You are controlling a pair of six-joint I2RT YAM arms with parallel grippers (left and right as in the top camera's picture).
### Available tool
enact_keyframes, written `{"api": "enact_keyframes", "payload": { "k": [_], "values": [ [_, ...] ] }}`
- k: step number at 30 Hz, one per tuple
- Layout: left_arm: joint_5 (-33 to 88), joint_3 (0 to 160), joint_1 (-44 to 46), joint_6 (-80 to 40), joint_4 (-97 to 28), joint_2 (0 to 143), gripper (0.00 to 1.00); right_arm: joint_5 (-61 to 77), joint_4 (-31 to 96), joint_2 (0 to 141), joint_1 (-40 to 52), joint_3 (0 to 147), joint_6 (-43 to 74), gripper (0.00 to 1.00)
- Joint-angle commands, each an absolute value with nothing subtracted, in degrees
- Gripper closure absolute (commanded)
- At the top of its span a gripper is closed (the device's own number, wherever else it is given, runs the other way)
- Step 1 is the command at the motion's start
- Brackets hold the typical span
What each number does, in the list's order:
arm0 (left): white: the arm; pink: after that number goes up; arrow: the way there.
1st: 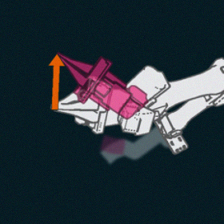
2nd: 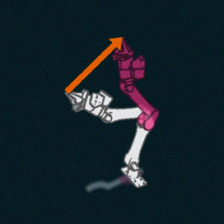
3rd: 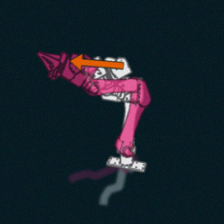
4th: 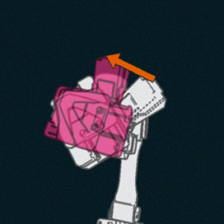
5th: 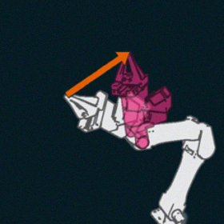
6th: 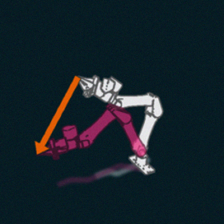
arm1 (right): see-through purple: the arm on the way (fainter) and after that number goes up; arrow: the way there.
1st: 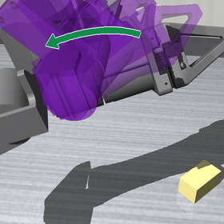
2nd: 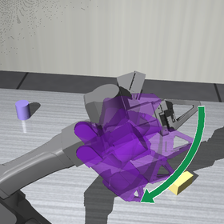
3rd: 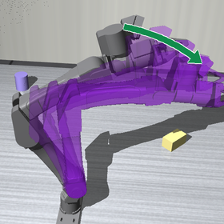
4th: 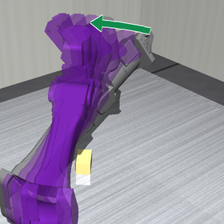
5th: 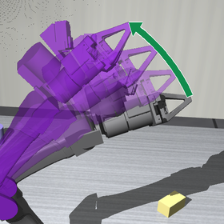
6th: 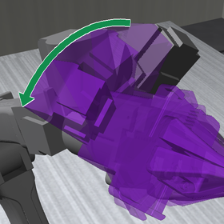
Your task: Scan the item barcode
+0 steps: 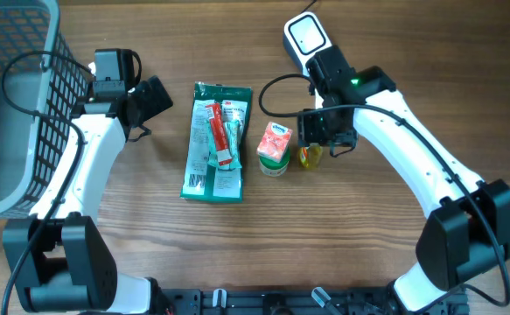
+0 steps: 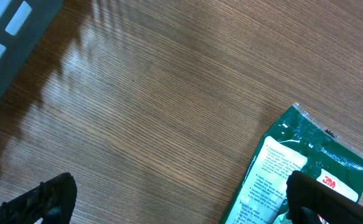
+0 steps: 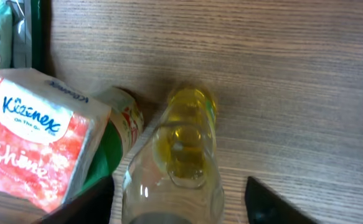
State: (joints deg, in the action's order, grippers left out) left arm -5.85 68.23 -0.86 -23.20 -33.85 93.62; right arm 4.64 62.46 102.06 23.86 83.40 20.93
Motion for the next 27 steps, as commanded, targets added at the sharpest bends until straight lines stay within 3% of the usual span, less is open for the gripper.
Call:
{"api": "enact_keyframes", "payload": {
  "k": [1,12,27],
  "values": [
    [-5.4,69.0,-1.0,-22.9,-33.8,92.9,0.00,4.3,61.3,103.0,24.1,82.4,21.0,0.53],
    [-5.4,69.0,-1.0,-22.9,-33.8,92.9,0.00,-1.1,65.5,101.1,21.2,85.3,21.0,0.64],
    [-5.4,69.0,-1.0,-22.9,-33.8,92.9,0.00,-1.1,66.0,101.0,20.0,84.7,21.3,0.64]
  ]
}}
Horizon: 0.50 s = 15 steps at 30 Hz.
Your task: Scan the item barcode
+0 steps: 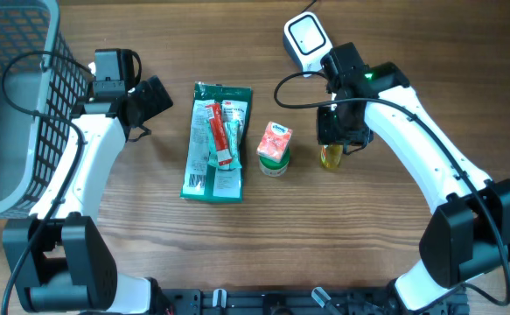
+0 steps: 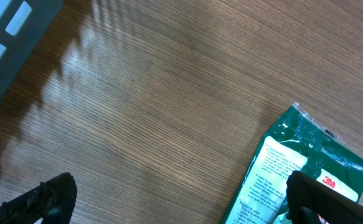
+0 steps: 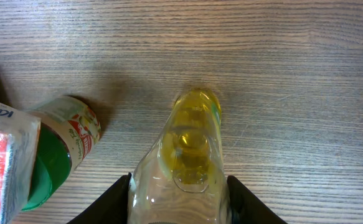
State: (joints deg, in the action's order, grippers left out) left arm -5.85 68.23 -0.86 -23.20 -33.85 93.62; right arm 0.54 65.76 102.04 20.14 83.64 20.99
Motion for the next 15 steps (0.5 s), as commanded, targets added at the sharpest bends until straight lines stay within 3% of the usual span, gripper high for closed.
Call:
{"api": "enact_keyframes", "payload": {
  "k": [1,13,14,15],
  "values": [
    [-5.4,69.0,-1.0,-22.9,-33.8,92.9,0.00,-1.1,66.3,101.0,20.0,84.7,21.2,0.63],
    [-5.4,69.0,-1.0,-22.9,-33.8,92.9,0.00,-1.7,66.7,101.0,20.0,84.7,21.2,0.56],
    [-5.4,69.0,-1.0,-22.9,-33.8,92.9,0.00,-1.7,66.7,101.0,20.0,84.7,21.3,0.52],
    [-5.4,69.0,-1.0,-22.9,-33.8,92.9,0.00,-1.7,66.7,101.0,20.0,84.6,21.2,0.43]
  ]
}}
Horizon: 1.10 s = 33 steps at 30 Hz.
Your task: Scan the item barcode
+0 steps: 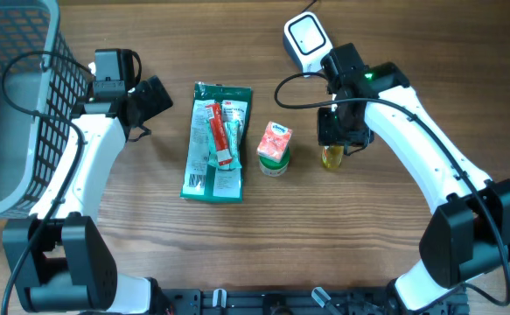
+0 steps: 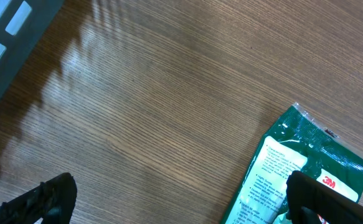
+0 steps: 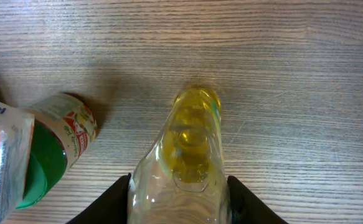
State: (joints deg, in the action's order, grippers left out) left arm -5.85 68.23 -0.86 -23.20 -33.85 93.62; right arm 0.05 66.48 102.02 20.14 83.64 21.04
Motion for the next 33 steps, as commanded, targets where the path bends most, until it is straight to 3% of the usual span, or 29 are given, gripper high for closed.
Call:
{"api": "enact_keyframes", "payload": {
  "k": [1,3,7,16,19,20,33],
  "values": [
    [-5.4,69.0,-1.0,-22.9,-33.8,92.9,0.00,-1.7,66.7,101.0,20.0,84.6,21.2,0.34],
    [-5.4,69.0,-1.0,-22.9,-33.8,92.9,0.00,-1.7,66.8,101.0,20.0,84.6,21.2,0.19],
    [-5.4,69.0,-1.0,-22.9,-33.8,92.9,0.00,-1.7,66.8,101.0,20.0,84.6,21.2,0.05],
    [-5.4,69.0,-1.0,-22.9,-33.8,92.9,0.00,-1.7,67.0,101.0,20.0,83.2,21.1,0.09],
    [-5.4,69.0,-1.0,-22.9,-33.8,92.9,0.00,-1.7,66.7,101.0,20.0,82.7,21.1,0.08],
    [-5.4,69.0,-1.0,-22.9,-33.8,92.9,0.00,-1.7,66.7,101.0,20.0,82.8,21.0,0.00],
    [-5.4,69.0,-1.0,-22.9,-33.8,92.9,0.00,-1.7,72.6,100.2,19.1,86.5,18.8,0.00]
  ]
}}
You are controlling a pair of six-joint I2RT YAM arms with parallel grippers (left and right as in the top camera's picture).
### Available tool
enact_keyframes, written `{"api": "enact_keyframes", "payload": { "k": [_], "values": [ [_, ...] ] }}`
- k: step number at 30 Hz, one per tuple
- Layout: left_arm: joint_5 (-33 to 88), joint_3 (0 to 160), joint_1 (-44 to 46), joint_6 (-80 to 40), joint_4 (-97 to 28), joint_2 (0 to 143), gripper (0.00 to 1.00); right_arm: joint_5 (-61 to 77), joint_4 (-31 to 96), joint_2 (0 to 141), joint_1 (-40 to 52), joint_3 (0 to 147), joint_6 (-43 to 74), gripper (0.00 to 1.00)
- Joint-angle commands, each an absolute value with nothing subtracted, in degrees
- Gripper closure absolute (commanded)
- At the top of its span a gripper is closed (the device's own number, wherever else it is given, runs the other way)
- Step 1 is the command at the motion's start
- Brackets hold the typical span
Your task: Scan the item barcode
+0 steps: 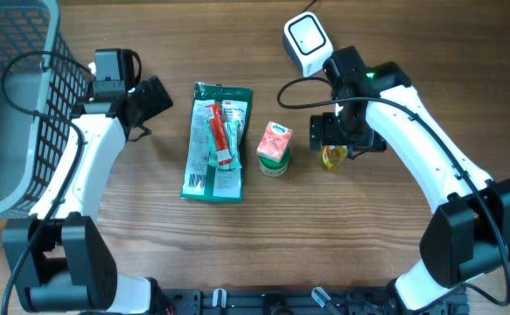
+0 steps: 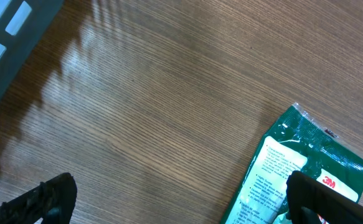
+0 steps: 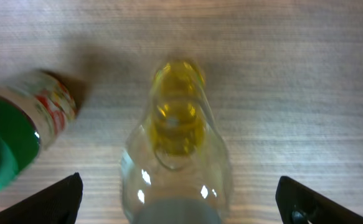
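A clear bottle of yellow liquid (image 3: 178, 140) stands upright on the wood table, just right of the other items (image 1: 331, 157). My right gripper (image 3: 180, 202) is directly above it, open, with its fingers wide on either side and off the glass. The white barcode scanner (image 1: 307, 37) lies at the far edge, behind that arm. My left gripper (image 2: 181, 202) is open over bare wood, beside the top left corner of a green package (image 2: 299, 162).
The green package (image 1: 216, 142), with a red tube on it, lies mid-table. An orange Kleenex pack (image 1: 275, 138) rests on a green-capped jar (image 3: 10, 140) left of the bottle. A grey mesh basket (image 1: 10, 105) fills the far left.
My right gripper has opened and let go of the bottle, which stands in the same spot to the right of the jar. The left arm has not moved.
First my right gripper was open round the bottle, which stood close against the jar and Kleenex pack. Then it was shut on the bottle, a little farther right, and it stayed so. Now the fingers are spread wide and the bottle stands free.
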State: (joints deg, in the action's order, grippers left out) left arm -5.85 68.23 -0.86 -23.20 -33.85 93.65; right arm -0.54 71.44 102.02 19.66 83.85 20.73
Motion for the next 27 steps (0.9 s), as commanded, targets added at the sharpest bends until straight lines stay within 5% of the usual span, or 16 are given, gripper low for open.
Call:
{"api": "enact_keyframes", "payload": {
  "k": [1,27],
  "values": [
    [-5.4,69.0,-1.0,-22.9,-33.8,92.9,0.00,-1.7,72.6,99.7,19.0,86.6,18.0,0.00],
    [-5.4,69.0,-1.0,-22.9,-33.8,92.9,0.00,3.1,75.6,98.0,16.3,88.8,18.2,0.00]
  ]
}}
